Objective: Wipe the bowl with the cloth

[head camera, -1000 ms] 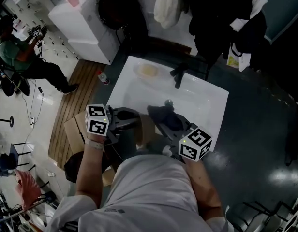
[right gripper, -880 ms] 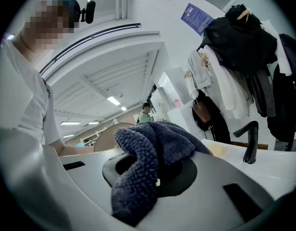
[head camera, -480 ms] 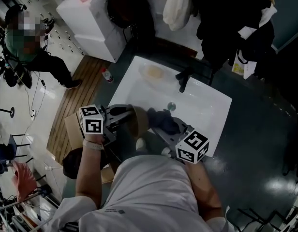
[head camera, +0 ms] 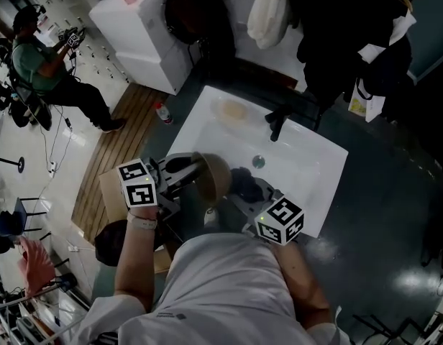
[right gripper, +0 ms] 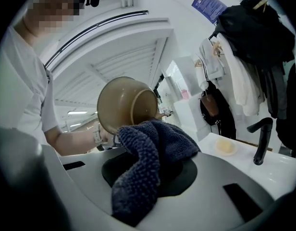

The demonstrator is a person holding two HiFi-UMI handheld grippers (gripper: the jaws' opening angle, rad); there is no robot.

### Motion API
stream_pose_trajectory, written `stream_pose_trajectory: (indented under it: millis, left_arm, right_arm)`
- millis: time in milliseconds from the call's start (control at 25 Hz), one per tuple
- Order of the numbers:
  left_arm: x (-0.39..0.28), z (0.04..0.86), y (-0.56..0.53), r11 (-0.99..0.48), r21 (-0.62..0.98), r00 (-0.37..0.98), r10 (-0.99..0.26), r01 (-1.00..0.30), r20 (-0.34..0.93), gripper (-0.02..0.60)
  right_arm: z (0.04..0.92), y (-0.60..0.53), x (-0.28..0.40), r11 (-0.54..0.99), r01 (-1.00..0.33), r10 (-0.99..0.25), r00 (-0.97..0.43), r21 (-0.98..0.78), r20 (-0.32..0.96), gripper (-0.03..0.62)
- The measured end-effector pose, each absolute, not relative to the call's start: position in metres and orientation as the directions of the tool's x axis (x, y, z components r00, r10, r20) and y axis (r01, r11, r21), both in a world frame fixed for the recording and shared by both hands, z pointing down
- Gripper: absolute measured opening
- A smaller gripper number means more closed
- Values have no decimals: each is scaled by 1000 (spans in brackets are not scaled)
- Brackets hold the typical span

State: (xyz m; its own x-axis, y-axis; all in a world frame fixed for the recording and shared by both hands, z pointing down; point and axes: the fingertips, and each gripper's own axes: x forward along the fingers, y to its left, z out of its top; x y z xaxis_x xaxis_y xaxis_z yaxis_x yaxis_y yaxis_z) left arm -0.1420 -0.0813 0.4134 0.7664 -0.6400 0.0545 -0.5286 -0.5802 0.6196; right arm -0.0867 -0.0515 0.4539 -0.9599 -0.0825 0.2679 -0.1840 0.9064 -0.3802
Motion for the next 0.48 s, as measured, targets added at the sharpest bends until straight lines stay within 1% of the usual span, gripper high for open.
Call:
stream_pose_trajectory:
  millis: [120,320,480]
  left_arm:
    - [-145,404,-83,-565,567,713,-698,-600,59,18]
    - [-156,397,-86,-499,408,581,-808,-764,100,18]
    - [-168,389,-88,-440,300,490,-864,-846,116,18]
  right_arm:
    - [451,-65,-81,907,-238,-149,-953,-347,263,61]
    - [443,-90,-69,896,-349,-285,-926,-276,247,61]
    - [434,-109,-57,882,-413,-365,-903,-228,226,61]
